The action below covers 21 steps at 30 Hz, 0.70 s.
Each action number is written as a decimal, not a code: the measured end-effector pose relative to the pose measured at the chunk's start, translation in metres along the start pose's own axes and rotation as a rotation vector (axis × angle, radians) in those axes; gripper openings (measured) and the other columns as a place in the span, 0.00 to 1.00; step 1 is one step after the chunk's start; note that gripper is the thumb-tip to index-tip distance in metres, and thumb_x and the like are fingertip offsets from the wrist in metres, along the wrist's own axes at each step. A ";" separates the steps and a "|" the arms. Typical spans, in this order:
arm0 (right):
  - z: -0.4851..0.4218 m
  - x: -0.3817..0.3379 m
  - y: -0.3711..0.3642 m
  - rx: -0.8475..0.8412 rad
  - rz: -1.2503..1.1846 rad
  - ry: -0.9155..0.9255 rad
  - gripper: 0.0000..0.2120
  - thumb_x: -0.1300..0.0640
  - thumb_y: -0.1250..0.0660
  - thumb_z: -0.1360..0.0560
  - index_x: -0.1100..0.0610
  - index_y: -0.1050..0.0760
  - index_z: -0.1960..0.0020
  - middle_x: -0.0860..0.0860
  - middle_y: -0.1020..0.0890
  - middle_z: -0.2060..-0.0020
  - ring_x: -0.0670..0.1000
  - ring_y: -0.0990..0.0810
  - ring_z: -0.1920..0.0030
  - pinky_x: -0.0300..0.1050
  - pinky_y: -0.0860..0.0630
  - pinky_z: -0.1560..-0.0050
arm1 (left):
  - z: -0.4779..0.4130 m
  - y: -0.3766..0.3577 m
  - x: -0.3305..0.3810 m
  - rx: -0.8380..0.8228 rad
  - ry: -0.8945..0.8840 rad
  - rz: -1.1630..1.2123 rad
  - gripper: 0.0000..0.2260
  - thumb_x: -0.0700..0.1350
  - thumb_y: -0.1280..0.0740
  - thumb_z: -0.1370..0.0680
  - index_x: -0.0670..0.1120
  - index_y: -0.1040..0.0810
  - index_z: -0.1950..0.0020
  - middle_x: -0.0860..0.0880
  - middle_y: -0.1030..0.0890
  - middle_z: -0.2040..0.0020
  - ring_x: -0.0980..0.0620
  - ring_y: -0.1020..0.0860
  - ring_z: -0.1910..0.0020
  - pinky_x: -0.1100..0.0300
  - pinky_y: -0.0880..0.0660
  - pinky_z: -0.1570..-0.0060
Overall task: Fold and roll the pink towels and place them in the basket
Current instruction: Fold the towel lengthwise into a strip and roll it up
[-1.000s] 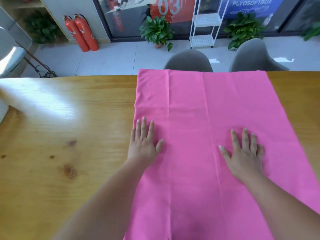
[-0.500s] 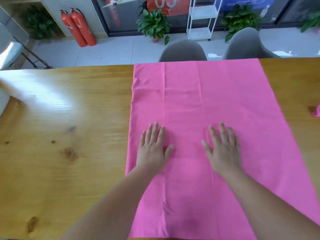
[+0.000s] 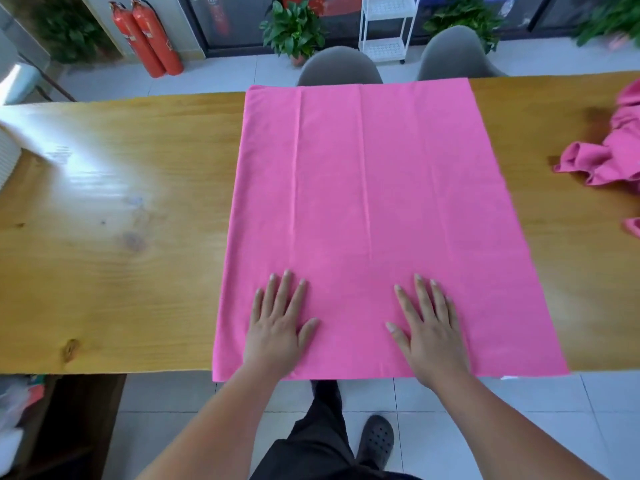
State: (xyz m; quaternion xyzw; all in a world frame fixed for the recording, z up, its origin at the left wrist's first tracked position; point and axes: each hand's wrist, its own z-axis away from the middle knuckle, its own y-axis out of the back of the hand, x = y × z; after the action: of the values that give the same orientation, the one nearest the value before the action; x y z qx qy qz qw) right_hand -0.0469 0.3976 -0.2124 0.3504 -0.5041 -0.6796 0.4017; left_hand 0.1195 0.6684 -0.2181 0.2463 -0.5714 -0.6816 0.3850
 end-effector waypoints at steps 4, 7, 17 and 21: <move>0.031 0.037 -0.009 -0.004 -0.001 -0.031 0.36 0.28 0.57 0.18 0.40 0.60 0.15 0.48 0.64 0.15 0.56 0.66 0.16 0.62 0.57 0.17 | 0.028 -0.008 -0.016 -0.007 0.053 -0.012 0.33 0.70 0.57 0.16 0.60 0.62 0.15 0.51 0.62 0.14 0.46 0.67 0.16 0.39 0.57 0.17; 0.041 0.046 -0.009 -0.023 -0.014 -0.149 0.38 0.26 0.60 0.19 0.42 0.58 0.14 0.52 0.62 0.15 0.59 0.64 0.16 0.64 0.58 0.17 | 0.024 -0.006 -0.004 -0.066 0.123 -0.012 0.35 0.72 0.60 0.18 0.60 0.66 0.15 0.49 0.66 0.15 0.43 0.70 0.17 0.34 0.58 0.19; 0.078 0.084 0.020 -0.190 -0.039 -0.257 0.38 0.25 0.58 0.21 0.37 0.67 0.17 0.47 0.67 0.16 0.59 0.63 0.16 0.74 0.51 0.21 | 0.063 0.006 0.025 -0.190 0.300 0.042 0.46 0.84 0.61 0.29 0.64 0.71 0.19 0.55 0.71 0.17 0.43 0.68 0.17 0.21 0.54 0.25; 0.073 0.077 0.039 -0.272 -0.121 -0.305 0.39 0.30 0.44 0.19 0.39 0.58 0.16 0.48 0.63 0.15 0.61 0.60 0.16 0.77 0.45 0.24 | 0.047 0.018 0.030 -0.286 0.330 0.077 0.51 0.84 0.47 0.31 0.64 0.66 0.17 0.55 0.69 0.16 0.42 0.64 0.16 0.18 0.48 0.29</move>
State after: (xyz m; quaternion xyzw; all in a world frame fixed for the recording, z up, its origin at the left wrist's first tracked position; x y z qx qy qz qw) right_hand -0.1370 0.3514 -0.1623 0.2155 -0.4405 -0.8095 0.3228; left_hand 0.0699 0.6706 -0.1873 0.2756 -0.4069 -0.6910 0.5301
